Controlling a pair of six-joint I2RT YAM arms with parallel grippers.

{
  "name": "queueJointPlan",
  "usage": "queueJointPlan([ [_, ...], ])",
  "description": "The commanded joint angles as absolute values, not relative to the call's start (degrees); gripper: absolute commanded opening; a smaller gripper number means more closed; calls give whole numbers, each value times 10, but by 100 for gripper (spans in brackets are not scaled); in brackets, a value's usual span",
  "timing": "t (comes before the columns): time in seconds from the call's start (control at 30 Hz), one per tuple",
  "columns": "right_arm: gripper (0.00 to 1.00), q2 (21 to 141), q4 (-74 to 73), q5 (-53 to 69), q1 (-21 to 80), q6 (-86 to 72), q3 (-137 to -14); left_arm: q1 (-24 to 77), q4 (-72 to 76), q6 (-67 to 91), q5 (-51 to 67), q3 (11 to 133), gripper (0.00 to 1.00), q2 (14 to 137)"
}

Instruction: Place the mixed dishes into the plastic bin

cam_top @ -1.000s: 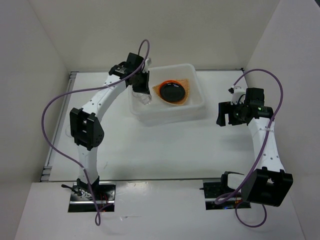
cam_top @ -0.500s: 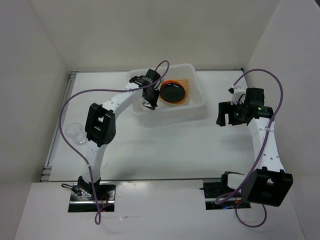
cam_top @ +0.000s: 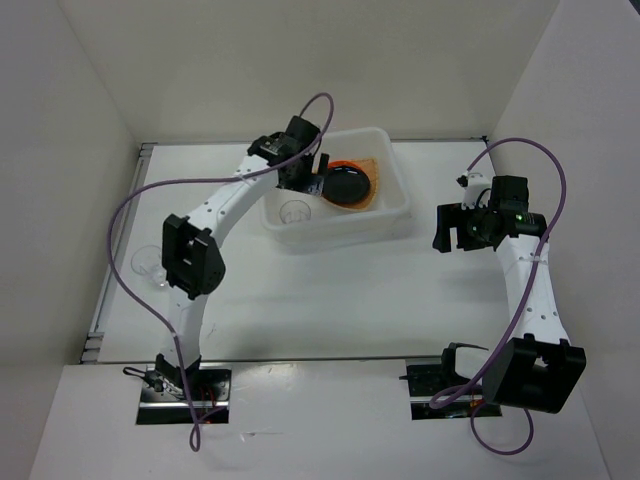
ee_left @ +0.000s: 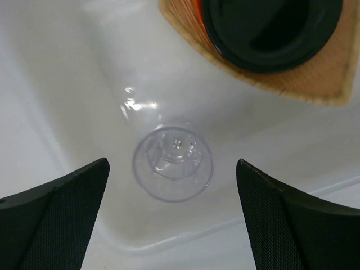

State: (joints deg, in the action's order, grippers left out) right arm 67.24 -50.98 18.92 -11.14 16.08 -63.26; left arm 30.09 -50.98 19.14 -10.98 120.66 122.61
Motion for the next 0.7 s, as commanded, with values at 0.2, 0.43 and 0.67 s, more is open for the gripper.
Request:
queueJointPlan([
  [0.2, 90, 657, -483, 195, -115, 160, -627, 185, -623, 316, -323, 1146, 100, 1037],
  [0.43, 90, 668, -478, 195, -110, 160, -627, 45, -519, 372, -242, 845, 100, 893],
  [0.67, 90, 679, -478, 200, -110, 160, -627, -46, -482, 330, -219, 742, 100, 867],
])
